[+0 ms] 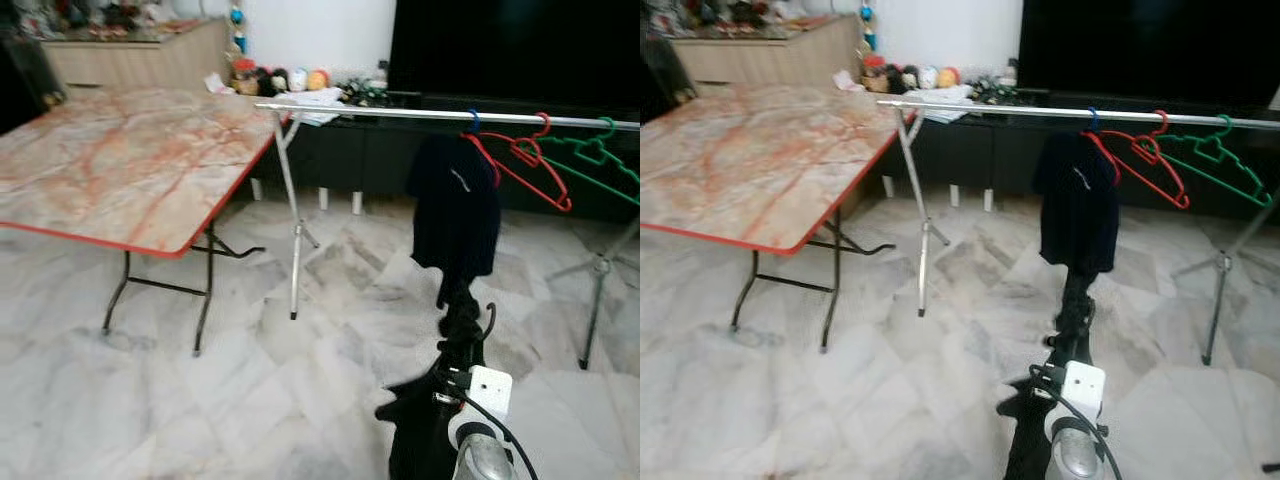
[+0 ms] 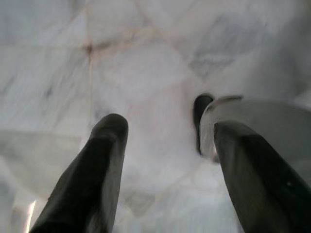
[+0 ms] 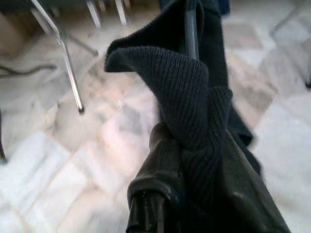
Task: Hang hanger
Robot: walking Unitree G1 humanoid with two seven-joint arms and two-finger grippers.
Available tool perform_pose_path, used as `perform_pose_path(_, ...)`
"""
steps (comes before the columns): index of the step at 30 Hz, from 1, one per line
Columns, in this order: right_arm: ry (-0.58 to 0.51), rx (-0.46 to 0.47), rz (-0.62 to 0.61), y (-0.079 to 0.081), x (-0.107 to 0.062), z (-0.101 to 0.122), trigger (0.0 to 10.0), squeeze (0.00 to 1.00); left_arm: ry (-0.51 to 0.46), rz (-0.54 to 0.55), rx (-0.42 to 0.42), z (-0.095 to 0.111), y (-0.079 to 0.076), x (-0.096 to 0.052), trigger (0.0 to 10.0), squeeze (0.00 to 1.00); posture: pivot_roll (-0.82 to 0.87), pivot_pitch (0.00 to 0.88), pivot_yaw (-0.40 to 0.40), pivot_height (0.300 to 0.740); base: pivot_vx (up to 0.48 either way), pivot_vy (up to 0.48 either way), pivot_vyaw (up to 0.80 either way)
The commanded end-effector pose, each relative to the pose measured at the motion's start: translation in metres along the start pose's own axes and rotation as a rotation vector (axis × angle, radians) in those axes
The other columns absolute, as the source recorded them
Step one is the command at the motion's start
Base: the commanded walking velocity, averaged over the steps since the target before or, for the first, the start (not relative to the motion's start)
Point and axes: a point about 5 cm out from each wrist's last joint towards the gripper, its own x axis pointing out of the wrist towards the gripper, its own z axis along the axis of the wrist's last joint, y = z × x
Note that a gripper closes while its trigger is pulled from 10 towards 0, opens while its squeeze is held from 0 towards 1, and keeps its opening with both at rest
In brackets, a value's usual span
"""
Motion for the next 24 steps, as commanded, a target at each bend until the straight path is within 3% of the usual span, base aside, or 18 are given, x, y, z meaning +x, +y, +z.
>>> perform_pose_path(1, 0.007, -0.02, -0.008, 0.0, 0.003, 0.003, 10.0, 0.0, 0.008, 0.015, -0.003, -0.001, 0.004, 0.0, 10.0, 0.0, 0.1, 0.078, 0.063, 0.74, 0.0, 0.0, 0.0)
perform_pose_path(6, 0.047, -0.038, -0.008, -0.002, 0.004, -0.001, 10.0, 0.0, -0.016, 0.015, 0.007, 0.002, 0.004, 0.0, 10.0, 0.0, 0.1, 0.076, 0.062, 0.74, 0.0, 0.0, 0.0)
perform_pose_path(11, 0.098, -0.092, 0.023, -0.003, 0.007, -0.006, 10.0, 0.0, -0.079, -0.004, 0.072, 0.01, 0.002, 0.001, 10.0, 0.0, 0.1, 0.078, 0.062, 0.74, 0.0, 0.0, 0.0)
perform_pose_path(17, 0.098, -0.105, 0.031, -0.003, 0.009, -0.003, 10.0, 0.0, -0.147, -0.019, 0.111, 0.017, 0.001, 0.0, 10.0, 0.0, 0.1, 0.08, 0.065, 0.74, 0.0, 0.0, 0.0)
perform_pose_path(20, 0.1, -0.111, 0.031, -0.004, 0.01, -0.003, 10.0, 0.0, -0.299, -0.003, 0.125, 0.091, 0.042, 0.013, 10.0, 0.0, 0.1, 0.081, 0.065, 0.74, 0.0, 0.0, 0.0)
perform_pose_path(21, 0.099, -0.112, 0.031, -0.004, 0.01, -0.002, 10.0, 0.0, -0.327, -0.001, 0.127, 0.104, 0.047, 0.014, 10.0, 0.0, 0.1, 0.082, 0.065, 0.74, 0.0, 0.0, 0.0)
perform_pose_path(24, 0.092, -0.102, 0.034, -0.003, 0.01, -0.002, 10.0, 0.0, -0.37, -0.008, 0.131, 0.114, 0.045, 0.014, 10.0, 0.0, 0.1, 0.082, 0.065, 0.74, 0.0, 0.0, 0.0)
